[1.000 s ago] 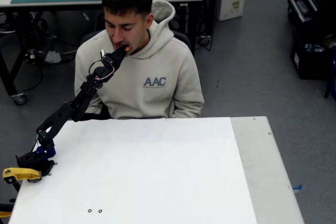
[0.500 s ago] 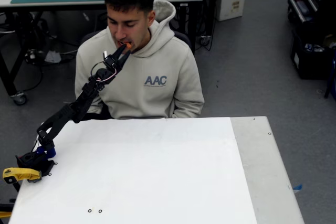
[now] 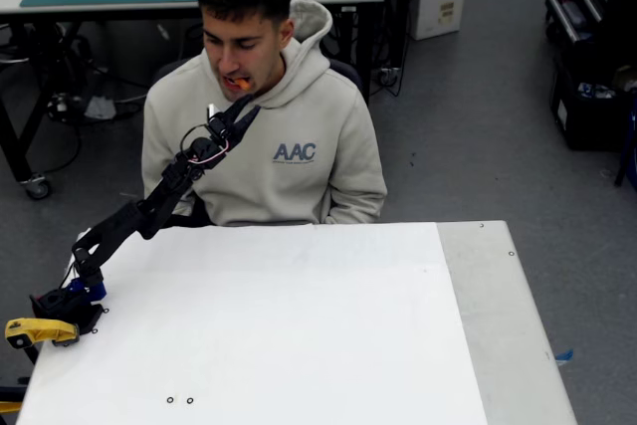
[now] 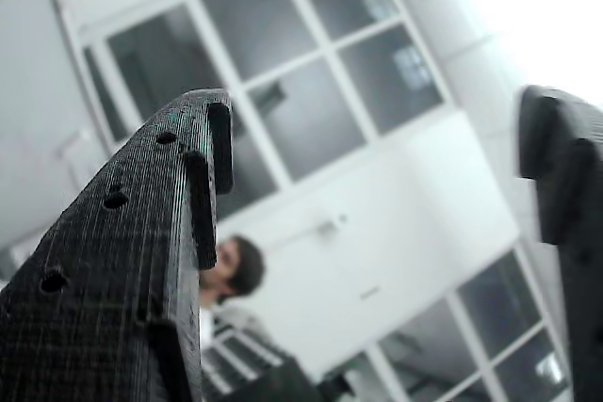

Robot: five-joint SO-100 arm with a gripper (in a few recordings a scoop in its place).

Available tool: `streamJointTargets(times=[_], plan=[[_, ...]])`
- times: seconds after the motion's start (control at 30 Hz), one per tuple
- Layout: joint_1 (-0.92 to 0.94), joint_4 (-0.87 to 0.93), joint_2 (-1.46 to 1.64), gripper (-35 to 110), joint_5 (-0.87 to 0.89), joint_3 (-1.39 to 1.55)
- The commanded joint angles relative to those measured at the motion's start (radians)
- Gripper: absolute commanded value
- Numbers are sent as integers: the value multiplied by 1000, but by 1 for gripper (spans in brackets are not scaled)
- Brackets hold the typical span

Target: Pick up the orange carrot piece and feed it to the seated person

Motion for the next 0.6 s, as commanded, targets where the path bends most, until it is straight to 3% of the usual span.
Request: streamJointTargets(times=[0.0, 0.1, 0.43, 0.57], plan=[[-2, -11, 52, 5, -6, -55], [-3, -11, 64, -4, -6, -6], [-5, -11, 179, -3, -2, 273], [-6, -15, 310, -3, 81, 468]])
